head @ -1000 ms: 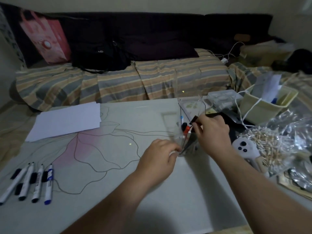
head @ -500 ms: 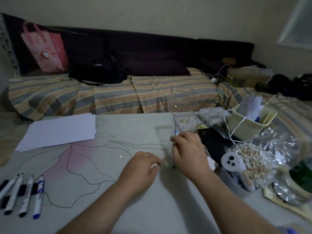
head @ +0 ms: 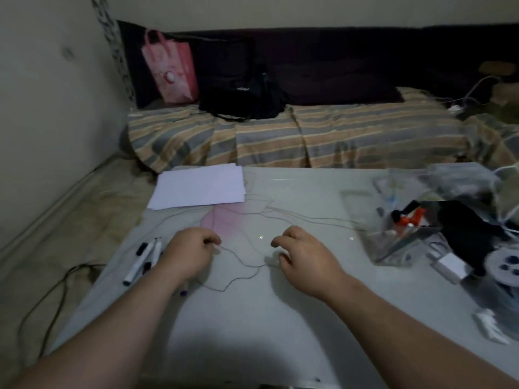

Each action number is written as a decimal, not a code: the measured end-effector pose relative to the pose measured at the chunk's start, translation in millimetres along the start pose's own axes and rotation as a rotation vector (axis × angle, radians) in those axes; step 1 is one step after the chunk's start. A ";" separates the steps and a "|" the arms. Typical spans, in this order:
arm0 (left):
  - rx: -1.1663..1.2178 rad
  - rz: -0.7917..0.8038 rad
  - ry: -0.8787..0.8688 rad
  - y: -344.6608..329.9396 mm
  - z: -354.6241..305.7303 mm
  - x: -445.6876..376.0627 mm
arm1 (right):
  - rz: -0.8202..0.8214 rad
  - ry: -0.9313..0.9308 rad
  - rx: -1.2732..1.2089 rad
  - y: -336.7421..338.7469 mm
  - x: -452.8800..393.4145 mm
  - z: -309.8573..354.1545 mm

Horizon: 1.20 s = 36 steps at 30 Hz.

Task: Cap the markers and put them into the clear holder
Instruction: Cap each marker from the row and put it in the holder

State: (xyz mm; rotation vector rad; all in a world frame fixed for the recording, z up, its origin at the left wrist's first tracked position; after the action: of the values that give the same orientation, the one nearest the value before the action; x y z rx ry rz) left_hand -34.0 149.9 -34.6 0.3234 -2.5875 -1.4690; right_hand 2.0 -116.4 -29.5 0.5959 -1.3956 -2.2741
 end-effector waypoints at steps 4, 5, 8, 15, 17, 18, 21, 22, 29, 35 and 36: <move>-0.030 -0.083 0.178 26.6 63.3 7.0 | 0.126 0.079 -0.053 -38.6 -23.0 39.7; -0.065 -0.089 0.203 29.1 73.8 8.4 | 0.151 0.096 -0.063 -48.1 -27.5 49.2; -0.226 -0.072 0.174 26.0 86.6 10.4 | 0.214 0.133 -0.068 -71.8 -34.9 74.5; -0.604 -0.041 0.116 5.8 66.9 5.4 | 0.238 0.111 -0.062 -91.9 -42.2 86.7; -0.622 -0.027 0.117 1.4 56.9 6.1 | 0.220 0.091 -0.071 -91.5 -42.5 82.3; -0.622 -0.029 0.105 -0.7 52.2 6.7 | 0.217 0.082 -0.073 -91.5 -42.5 79.8; -0.561 -0.011 0.054 -7.2 37.3 9.8 | 0.272 0.068 -0.055 -91.3 -40.5 75.0; -0.532 0.009 0.037 -10.2 33.5 11.1 | 0.304 0.074 -0.039 -91.7 -39.0 74.5; -0.361 0.076 -0.022 -22.4 27.4 11.4 | 0.393 0.100 0.036 -94.7 -30.5 76.8; -0.304 0.055 0.057 -17.0 29.9 9.2 | 0.289 -0.045 0.109 -90.2 -32.4 67.1; -0.266 0.046 0.057 -18.6 27.1 7.9 | 0.274 -0.068 0.117 -88.0 -32.3 60.0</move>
State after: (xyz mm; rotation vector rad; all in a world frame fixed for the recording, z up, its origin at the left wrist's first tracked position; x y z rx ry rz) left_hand -45.9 161.0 -64.3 0.2654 -2.3020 -1.7333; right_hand -14.4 -18.4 -79.6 0.3402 -1.5469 -2.0240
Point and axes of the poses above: each hand's wrist, its own x-axis away from the middle knuckle, its own y-axis out of the back of the hand, z = x × y, the point moved 1 cm from there along -x, towards the middle knuckle, and after that the axes turned 1 degree about z, right-handed, at the moved point
